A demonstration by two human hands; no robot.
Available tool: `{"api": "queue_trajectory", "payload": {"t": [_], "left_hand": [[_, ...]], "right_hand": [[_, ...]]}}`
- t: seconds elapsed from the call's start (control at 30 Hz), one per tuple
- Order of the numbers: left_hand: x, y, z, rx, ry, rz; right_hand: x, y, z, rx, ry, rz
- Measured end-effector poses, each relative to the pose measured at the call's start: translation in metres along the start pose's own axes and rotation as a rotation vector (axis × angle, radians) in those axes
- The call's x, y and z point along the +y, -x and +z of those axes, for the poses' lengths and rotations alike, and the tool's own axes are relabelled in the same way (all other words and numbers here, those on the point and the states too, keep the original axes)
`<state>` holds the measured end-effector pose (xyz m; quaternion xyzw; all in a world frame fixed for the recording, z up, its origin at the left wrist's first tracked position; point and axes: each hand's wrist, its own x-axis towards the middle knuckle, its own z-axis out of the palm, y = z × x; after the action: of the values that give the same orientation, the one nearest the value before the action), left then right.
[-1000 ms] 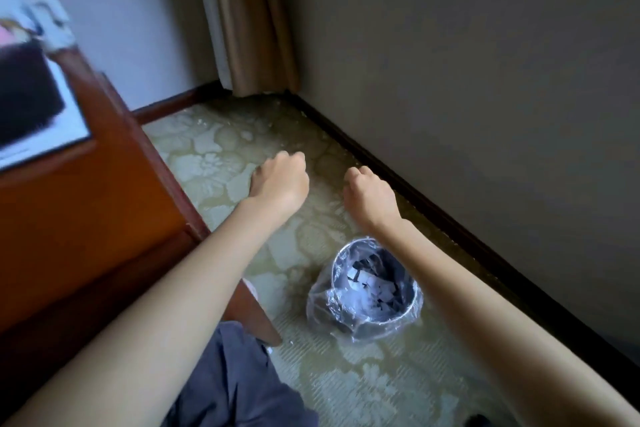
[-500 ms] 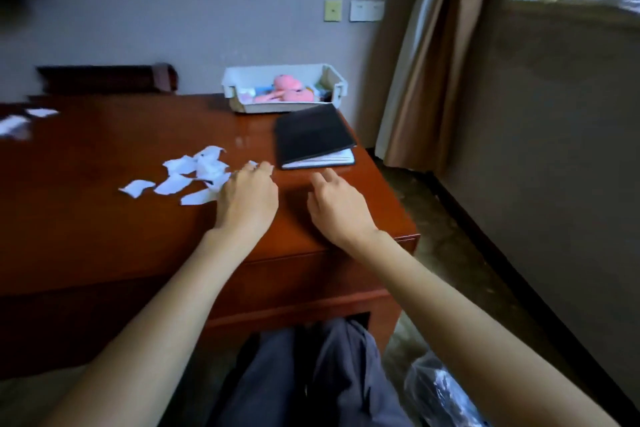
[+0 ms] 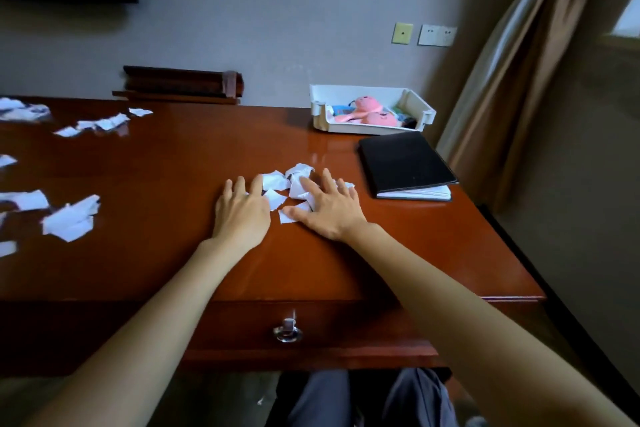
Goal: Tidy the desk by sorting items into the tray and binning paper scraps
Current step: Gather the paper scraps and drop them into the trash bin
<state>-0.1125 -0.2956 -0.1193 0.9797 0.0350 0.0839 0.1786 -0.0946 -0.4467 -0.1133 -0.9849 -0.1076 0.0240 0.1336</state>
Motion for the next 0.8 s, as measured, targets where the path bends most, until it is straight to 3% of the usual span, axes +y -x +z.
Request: {"api": "queue_trajectory", "payload": {"t": [0.2, 0.4, 0.53, 0.67, 0.8], "left_hand": [[-0.009, -0.026, -0.013, -0.123, 0.068, 0.156], [-0.009, -0.042, -0.007, -0.324, -0.035, 0.301], [-0.005, -0.042, 0.001, -0.186, -0.063, 0.305], [0.001, -0.037, 0.002, 0.009, -0.119, 0.284], [0.011, -0.028, 0.001, 0.095, -0.155, 0.281]], "right_hand": [[0.006, -0.014, -0.006, -0.039, -0.13, -0.261], [0.013, -0.008, -0.01, 0.051, -0.184, -0.332], [0.019, -0.005, -0.008, 0.213, -0.083, -0.35], [0.025, -0.001, -0.009, 0.3, -0.011, -0.308], [0.023, 0.001, -0.008, 0.333, 0.02, -0.238]]}}
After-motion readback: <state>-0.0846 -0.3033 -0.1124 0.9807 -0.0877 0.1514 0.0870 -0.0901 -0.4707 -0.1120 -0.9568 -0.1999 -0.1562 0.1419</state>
